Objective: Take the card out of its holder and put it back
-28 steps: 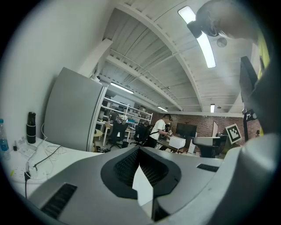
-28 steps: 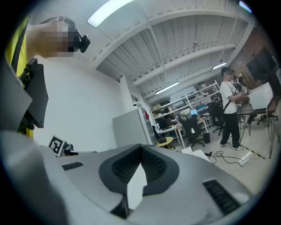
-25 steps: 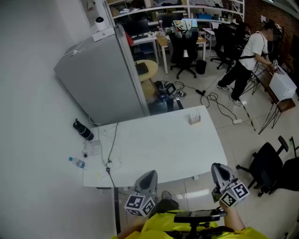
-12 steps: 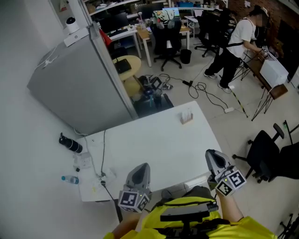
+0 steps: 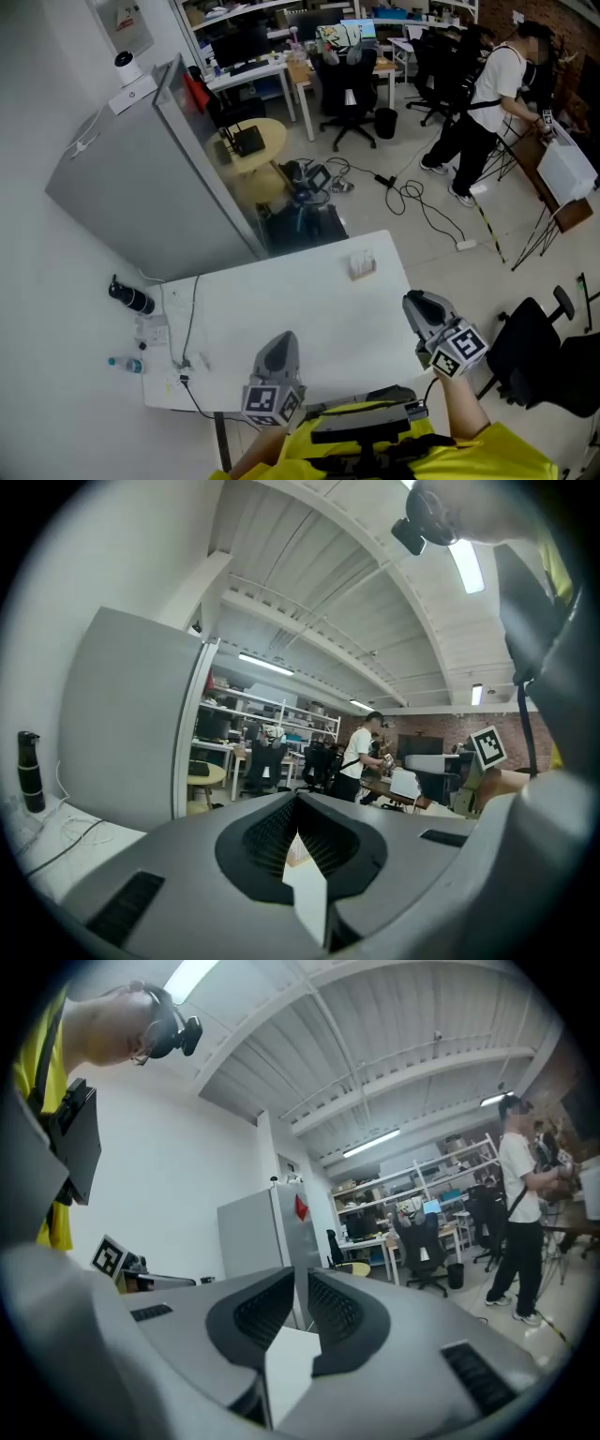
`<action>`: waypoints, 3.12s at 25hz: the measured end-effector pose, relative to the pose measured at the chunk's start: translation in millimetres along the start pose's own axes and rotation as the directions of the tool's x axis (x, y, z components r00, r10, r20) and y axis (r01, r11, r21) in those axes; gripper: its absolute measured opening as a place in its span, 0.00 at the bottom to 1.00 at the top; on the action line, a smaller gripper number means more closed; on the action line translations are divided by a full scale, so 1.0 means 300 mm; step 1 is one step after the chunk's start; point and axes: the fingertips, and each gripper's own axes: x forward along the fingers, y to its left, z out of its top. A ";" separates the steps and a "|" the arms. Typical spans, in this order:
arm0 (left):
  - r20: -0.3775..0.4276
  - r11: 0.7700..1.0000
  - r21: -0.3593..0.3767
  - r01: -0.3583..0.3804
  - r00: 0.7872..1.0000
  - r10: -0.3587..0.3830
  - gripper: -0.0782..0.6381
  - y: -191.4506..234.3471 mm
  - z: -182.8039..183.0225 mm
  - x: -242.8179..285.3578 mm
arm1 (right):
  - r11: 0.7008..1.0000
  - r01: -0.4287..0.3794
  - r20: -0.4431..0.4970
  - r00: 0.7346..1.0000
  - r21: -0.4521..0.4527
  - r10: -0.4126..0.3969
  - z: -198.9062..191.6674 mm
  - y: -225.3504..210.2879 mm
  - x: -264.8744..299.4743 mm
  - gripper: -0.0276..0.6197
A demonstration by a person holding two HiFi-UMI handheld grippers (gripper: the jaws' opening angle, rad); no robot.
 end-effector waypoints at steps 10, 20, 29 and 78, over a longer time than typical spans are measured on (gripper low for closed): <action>-0.047 0.992 -0.036 -0.121 0.992 0.119 0.11 -0.208 -0.140 0.436 | 0.906 -0.419 -0.177 0.897 -0.056 0.404 -0.209 -0.470 0.178 0.23; -0.128 0.983 -0.015 -0.185 0.975 0.182 0.11 -0.136 -0.412 0.675 | 0.789 -0.611 -0.269 0.751 0.064 0.603 -0.678 -0.702 0.580 0.23; -0.162 0.986 -0.034 -0.161 0.975 0.153 0.11 -0.073 -0.521 0.712 | 0.663 -0.739 -0.356 0.591 0.122 0.724 -0.861 -0.680 0.738 0.29; -0.061 0.997 -0.070 -0.043 0.997 0.038 0.11 -0.121 -0.299 0.687 | 0.639 -0.758 -0.195 0.652 -0.133 0.733 0.065 -0.546 0.626 0.07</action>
